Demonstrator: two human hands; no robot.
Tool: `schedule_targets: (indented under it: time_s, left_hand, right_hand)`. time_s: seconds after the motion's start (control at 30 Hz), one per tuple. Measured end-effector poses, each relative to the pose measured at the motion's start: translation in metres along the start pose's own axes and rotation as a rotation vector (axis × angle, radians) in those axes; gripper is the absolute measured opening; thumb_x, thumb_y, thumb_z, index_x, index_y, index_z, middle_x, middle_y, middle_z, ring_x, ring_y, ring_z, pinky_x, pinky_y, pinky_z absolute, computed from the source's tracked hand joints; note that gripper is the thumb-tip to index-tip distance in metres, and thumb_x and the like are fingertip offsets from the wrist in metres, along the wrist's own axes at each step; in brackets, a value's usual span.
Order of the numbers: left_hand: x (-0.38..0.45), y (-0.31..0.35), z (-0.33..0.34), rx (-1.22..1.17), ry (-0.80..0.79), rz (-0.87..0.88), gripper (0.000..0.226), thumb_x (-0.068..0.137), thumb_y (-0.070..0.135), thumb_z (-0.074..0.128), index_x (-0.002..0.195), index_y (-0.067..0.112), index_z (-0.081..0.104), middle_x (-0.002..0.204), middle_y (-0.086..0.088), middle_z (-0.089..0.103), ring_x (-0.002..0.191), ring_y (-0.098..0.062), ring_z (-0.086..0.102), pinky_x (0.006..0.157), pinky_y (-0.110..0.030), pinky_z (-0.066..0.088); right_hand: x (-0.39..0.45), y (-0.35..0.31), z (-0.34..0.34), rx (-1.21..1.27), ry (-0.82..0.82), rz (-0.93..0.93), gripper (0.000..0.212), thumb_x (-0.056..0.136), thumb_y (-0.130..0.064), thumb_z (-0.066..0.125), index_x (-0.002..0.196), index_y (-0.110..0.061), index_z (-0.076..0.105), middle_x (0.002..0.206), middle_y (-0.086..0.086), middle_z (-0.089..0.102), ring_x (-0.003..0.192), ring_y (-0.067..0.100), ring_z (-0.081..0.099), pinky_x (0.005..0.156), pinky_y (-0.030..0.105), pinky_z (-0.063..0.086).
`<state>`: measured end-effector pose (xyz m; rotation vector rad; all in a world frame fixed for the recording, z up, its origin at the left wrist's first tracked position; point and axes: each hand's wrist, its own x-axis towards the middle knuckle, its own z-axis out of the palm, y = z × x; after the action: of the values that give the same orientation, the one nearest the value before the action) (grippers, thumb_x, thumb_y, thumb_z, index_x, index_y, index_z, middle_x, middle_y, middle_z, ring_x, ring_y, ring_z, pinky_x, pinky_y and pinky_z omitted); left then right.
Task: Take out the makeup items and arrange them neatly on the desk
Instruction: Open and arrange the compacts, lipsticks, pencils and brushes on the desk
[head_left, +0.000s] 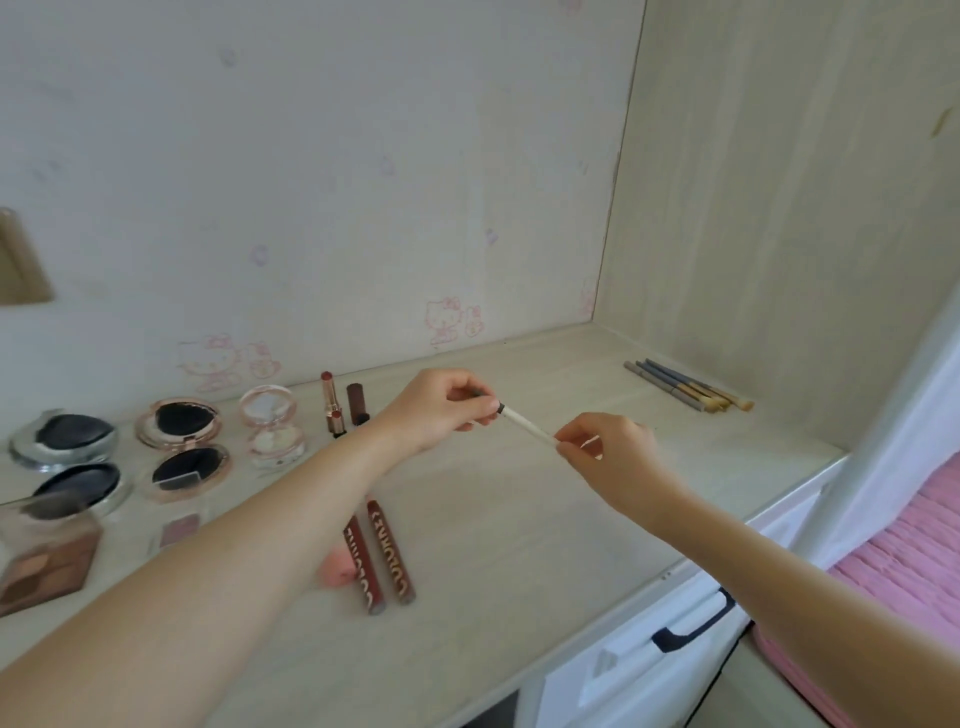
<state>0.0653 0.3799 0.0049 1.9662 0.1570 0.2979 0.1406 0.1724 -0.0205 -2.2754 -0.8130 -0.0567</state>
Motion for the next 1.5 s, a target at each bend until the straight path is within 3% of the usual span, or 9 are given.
schedule_targets:
  time_s: [0.23, 0.4, 0.67, 0.77, 0.83, 1.03, 1.17, 1.37, 1.5]
  left_hand:
    - [-0.063, -0.005, -0.039, -0.477, 0.197, -0.049, 0.010, 0.090, 0.015, 0.063, 0.090, 0.007, 0.069, 0.095, -0.010, 0.073, 0.088, -0.021, 0.071, 0.079, -0.030, 0.058]
    - [-0.107, -0.015, -0.066, -0.533, 0.281, -0.021, 0.016, 0.087, 0.011, 0.065, 0.101, 0.006, 0.071, 0.102, -0.008, 0.074, 0.094, -0.018, 0.070, 0.081, -0.028, 0.057]
    - [-0.166, -0.029, -0.102, -0.516, 0.445, 0.039, 0.013, 0.089, 0.010, 0.063, 0.096, 0.012, 0.074, 0.096, -0.014, 0.073, 0.095, -0.025, 0.070, 0.079, -0.030, 0.058]
    - [-0.182, -0.031, -0.112, -0.504, 0.501, 0.033, 0.014, 0.087, 0.012, 0.065, 0.090, 0.018, 0.077, 0.089, -0.009, 0.074, 0.087, -0.022, 0.072, 0.072, -0.026, 0.057]
    - [-0.191, -0.034, -0.119, -0.484, 0.546, 0.004, 0.013, 0.086, 0.014, 0.067, 0.089, 0.020, 0.078, 0.085, -0.005, 0.074, 0.081, -0.019, 0.071, 0.070, -0.027, 0.057]
    - [-0.214, -0.045, -0.131, -0.270, 0.632, -0.052, 0.010, 0.087, 0.017, 0.067, 0.093, 0.015, 0.075, 0.081, -0.008, 0.072, 0.073, -0.026, 0.070, 0.075, -0.031, 0.059]
    - [-0.229, -0.055, -0.137, 0.091, 0.598, -0.042, 0.009, 0.088, 0.021, 0.068, 0.091, 0.020, 0.076, 0.061, 0.015, 0.062, 0.058, -0.004, 0.051, 0.060, -0.017, 0.041]
    - [-0.245, -0.065, -0.133, 0.514, 0.581, 0.052, 0.016, 0.083, 0.017, 0.072, 0.098, 0.024, 0.075, 0.075, 0.013, 0.059, 0.073, 0.004, 0.050, 0.067, -0.011, 0.033]
    - [-0.249, -0.072, -0.130, 0.633, 0.560, 0.128, 0.017, 0.082, 0.016, 0.073, 0.099, 0.019, 0.075, 0.083, 0.015, 0.056, 0.088, 0.020, 0.043, 0.074, -0.001, 0.030]
  right_hand:
    - [-0.025, -0.061, 0.039, 0.459, -0.093, 0.021, 0.027, 0.080, -0.002, 0.067, 0.089, -0.027, 0.064, 0.078, 0.000, 0.068, 0.073, 0.018, 0.068, 0.067, 0.033, 0.058]
    - [-0.034, -0.104, 0.067, 0.746, -0.176, 0.089, 0.014, 0.080, 0.001, 0.070, 0.087, -0.011, 0.066, 0.072, 0.005, 0.072, 0.071, 0.020, 0.072, 0.066, 0.026, 0.057]
    - [-0.053, -0.168, 0.113, 0.773, -0.356, 0.050, 0.008, 0.085, -0.003, 0.065, 0.085, -0.011, 0.067, 0.077, 0.006, 0.074, 0.075, 0.018, 0.073, 0.068, 0.032, 0.060]
    - [-0.060, -0.187, 0.130, 0.767, -0.424, 0.012, 0.011, 0.086, -0.003, 0.065, 0.082, -0.013, 0.067, 0.080, 0.008, 0.074, 0.075, 0.016, 0.073, 0.058, 0.020, 0.055]
    - [-0.064, -0.195, 0.140, 0.734, -0.472, -0.041, 0.013, 0.086, -0.004, 0.064, 0.081, -0.015, 0.067, 0.080, 0.006, 0.074, 0.077, 0.015, 0.073, 0.068, 0.024, 0.057]
    - [-0.066, -0.204, 0.154, 0.516, -0.450, -0.179, 0.014, 0.090, -0.015, 0.059, 0.086, -0.026, 0.067, 0.083, -0.005, 0.073, 0.080, 0.008, 0.070, 0.077, 0.032, 0.059]
    - [-0.060, -0.204, 0.154, 0.510, -0.411, -0.181, 0.016, 0.094, -0.018, 0.053, 0.098, -0.027, 0.066, 0.084, -0.011, 0.071, 0.079, 0.002, 0.067, 0.075, 0.030, 0.059]
    - [-0.069, -0.205, 0.164, 0.497, -0.379, -0.272, 0.014, 0.093, -0.033, 0.052, 0.097, -0.046, 0.057, 0.084, -0.018, 0.068, 0.086, -0.001, 0.063, 0.074, 0.029, 0.057]
    - [-0.071, -0.204, 0.169, 0.462, -0.351, -0.323, 0.013, 0.094, -0.034, 0.051, 0.091, -0.044, 0.059, 0.081, -0.022, 0.067, 0.084, -0.005, 0.062, 0.073, 0.025, 0.055]
